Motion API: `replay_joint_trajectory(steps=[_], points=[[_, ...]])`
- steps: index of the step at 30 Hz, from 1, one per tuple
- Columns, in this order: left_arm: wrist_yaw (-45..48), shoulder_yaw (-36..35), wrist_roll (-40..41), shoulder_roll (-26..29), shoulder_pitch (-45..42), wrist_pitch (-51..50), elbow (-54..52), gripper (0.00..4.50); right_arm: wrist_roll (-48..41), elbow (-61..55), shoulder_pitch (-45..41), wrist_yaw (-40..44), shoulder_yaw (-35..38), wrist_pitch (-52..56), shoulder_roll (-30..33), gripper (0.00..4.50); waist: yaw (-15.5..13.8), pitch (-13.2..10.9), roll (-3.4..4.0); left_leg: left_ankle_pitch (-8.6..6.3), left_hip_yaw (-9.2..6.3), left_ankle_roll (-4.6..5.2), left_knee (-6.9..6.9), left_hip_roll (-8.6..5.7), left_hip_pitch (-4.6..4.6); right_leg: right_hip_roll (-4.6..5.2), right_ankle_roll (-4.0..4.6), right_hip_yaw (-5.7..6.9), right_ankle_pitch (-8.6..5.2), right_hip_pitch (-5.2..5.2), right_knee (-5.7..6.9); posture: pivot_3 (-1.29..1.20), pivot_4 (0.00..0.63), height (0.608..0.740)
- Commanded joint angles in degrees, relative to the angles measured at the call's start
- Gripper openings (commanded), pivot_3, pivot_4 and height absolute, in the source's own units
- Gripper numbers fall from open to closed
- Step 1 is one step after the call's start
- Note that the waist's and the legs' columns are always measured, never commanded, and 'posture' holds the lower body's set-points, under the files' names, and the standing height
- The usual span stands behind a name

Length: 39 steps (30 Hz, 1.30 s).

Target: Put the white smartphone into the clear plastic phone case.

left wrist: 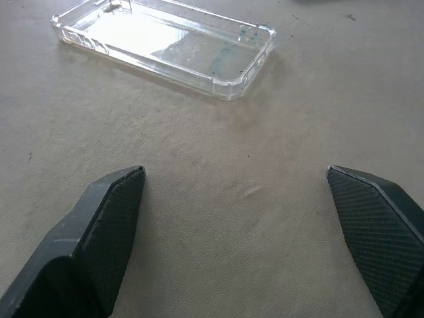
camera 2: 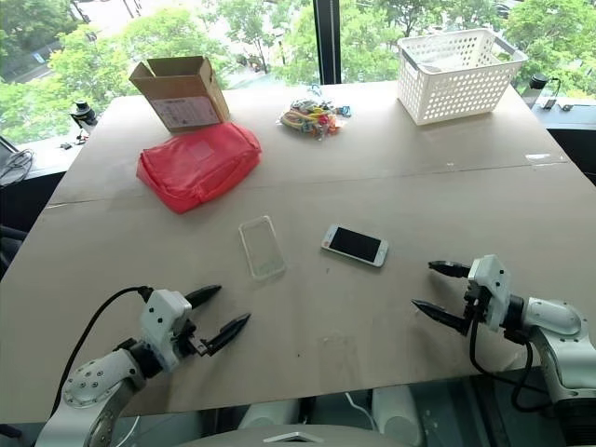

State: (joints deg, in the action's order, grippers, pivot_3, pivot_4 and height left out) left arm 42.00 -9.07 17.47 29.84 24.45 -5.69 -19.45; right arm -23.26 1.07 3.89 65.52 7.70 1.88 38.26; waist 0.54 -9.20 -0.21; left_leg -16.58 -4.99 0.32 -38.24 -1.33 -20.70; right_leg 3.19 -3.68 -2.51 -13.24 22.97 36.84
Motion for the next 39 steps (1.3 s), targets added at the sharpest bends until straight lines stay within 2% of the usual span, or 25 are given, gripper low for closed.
replay_joint_trajectory(steps=[1,12,22,26,32,39], points=[[0.2,0.4,0.0,0.3,0.7,-0.2,0.0,4.47,-1.1,-0.5,-0.8,0.5,1.4,-1.0,0.5,4.5,0.0,0.0,0.0,0.0,0.0,0.0,0.0,0.0,0.0,0.0,0.0,0.0,0.0,0.0,0.0,0.0,0.15,0.74],[1.1,-1.1,2.8,-0.1,0.9,0.5,-0.6,4.47,-0.9,-0.7,-1.4,0.9,0.8,-0.6,0.4,4.5,0.1,0.0,-0.03,0.0,-0.01,0.0,0.01,0.01,-0.01,0.0,0.0,0.0,0.0,0.01,-0.02,0.0,0.15,0.74],[4.4,-0.8,3.6,1.8,-0.2,0.6,1.3,4.47,-1.5,-1.7,-1.2,1.1,0.7,-0.3,0.2,4.5,0.1,-0.1,-0.03,0.0,-0.01,0.0,0.01,0.01,-0.02,0.0,0.0,0.0,0.0,0.01,-0.03,0.0,0.15,0.74],[8.4,0.3,5.4,3.4,-4.7,0.7,2.7,4.47,-5.0,-5.4,-1.9,2.0,0.2,2.2,-0.6,4.5,0.1,-0.1,-0.01,0.0,0.0,0.0,0.01,0.0,-0.02,0.0,0.0,0.03,0.0,0.01,-0.03,0.0,0.15,0.74],[16.3,-2.2,11.1,7.4,-12.1,-0.4,5.1,4.47,-10.4,-13.6,-3.7,1.1,-0.7,7.9,-1.2,4.5,0.3,-0.1,-0.05,0.0,-0.12,0.0,0.01,0.04,-0.02,-0.03,-0.03,0.04,0.03,0.03,-0.03,0.0,0.15,0.74],[26.8,-2.9,10.0,14.9,-23.4,2.7,17.2,4.47,-13.3,-21.2,-7.5,-1.8,-3.1,14.9,-1.2,4.5,0.3,-0.2,-0.06,0.0,-0.11,0.0,0.06,0.01,-0.16,-0.05,-0.2,0.08,0.12,0.18,-0.03,0.0,0.15,0.74]])
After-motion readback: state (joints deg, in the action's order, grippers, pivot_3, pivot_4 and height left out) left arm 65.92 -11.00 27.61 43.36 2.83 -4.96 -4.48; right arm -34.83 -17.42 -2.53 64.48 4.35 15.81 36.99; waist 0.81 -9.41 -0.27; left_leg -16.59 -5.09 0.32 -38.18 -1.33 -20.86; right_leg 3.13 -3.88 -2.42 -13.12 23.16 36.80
